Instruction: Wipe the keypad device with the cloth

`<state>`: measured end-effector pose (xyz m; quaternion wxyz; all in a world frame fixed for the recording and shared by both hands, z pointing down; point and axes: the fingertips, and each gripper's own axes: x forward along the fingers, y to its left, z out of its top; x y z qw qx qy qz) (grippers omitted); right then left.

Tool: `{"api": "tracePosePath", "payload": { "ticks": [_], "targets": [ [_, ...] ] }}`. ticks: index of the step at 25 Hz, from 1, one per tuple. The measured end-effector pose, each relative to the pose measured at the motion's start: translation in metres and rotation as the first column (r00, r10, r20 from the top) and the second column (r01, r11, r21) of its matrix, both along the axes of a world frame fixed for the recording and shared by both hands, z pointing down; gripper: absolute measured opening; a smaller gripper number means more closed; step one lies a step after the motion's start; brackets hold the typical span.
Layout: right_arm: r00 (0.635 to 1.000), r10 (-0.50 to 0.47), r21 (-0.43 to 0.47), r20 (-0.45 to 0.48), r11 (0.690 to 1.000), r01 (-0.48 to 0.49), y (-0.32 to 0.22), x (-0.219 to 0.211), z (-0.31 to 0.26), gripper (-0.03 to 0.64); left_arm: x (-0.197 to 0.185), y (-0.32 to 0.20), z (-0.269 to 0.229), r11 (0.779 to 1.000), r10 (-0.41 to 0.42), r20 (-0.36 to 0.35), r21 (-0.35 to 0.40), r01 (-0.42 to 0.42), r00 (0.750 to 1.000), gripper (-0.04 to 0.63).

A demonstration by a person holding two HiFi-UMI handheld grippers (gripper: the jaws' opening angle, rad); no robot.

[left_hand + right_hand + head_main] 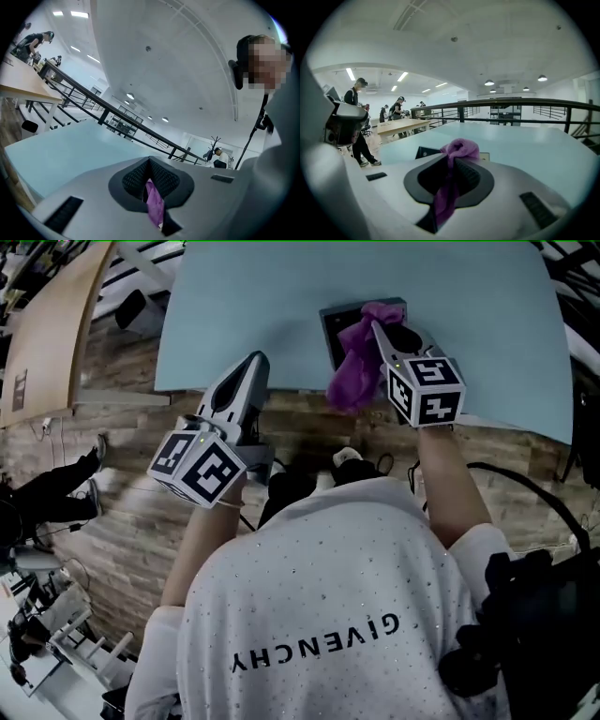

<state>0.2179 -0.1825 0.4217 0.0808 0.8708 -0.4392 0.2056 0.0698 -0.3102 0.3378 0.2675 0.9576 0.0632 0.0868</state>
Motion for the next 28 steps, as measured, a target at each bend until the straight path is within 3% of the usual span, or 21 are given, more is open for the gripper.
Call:
{"api": "tracePosePath", "payload": {
  "ticks": [7, 13, 19, 23, 28],
  "targets": [
    [0.994, 0.107, 0.027, 0.009, 0.994, -0.108, 0.050, 0.034, 0.002, 0.040, 0.019, 0.005, -0.005, 0.999, 0.012, -0.007, 0.033, -0.011, 1.000, 0.006],
    [0.997, 0.073, 0.034, 0.032, 0.997, -0.074, 0.068, 0.051, 0.004, 0.041, 0.031, 0.021, -0.020, 0.999, -0.020, -0.021, 0.041, 0.021, 1.000, 0.006],
    [0.991, -0.124, 0.118, 0.056, 0.986, 0.117, 0.034, 0.031, -0.016, 0.041, 0.033, 0.016, -0.017, 0.990, -0.138, -0.008, 0.024, 0.138, 0.990, 0.006],
    [0.942, -0.327, 0.157, 0.074, 0.937, 0.312, -0.009, -0.010, -0.025, 0.041, 0.037, 0.021, -0.017, 0.982, -0.185, 0.001, 0.042, 0.185, 0.983, 0.006],
    [0.860, -0.503, 0.089, 0.082, 0.863, 0.497, -0.043, -0.055, -0.007, 0.040, 0.038, 0.021, -0.013, 0.977, -0.212, 0.027, 0.042, 0.211, 0.977, 0.006]
  ]
}}
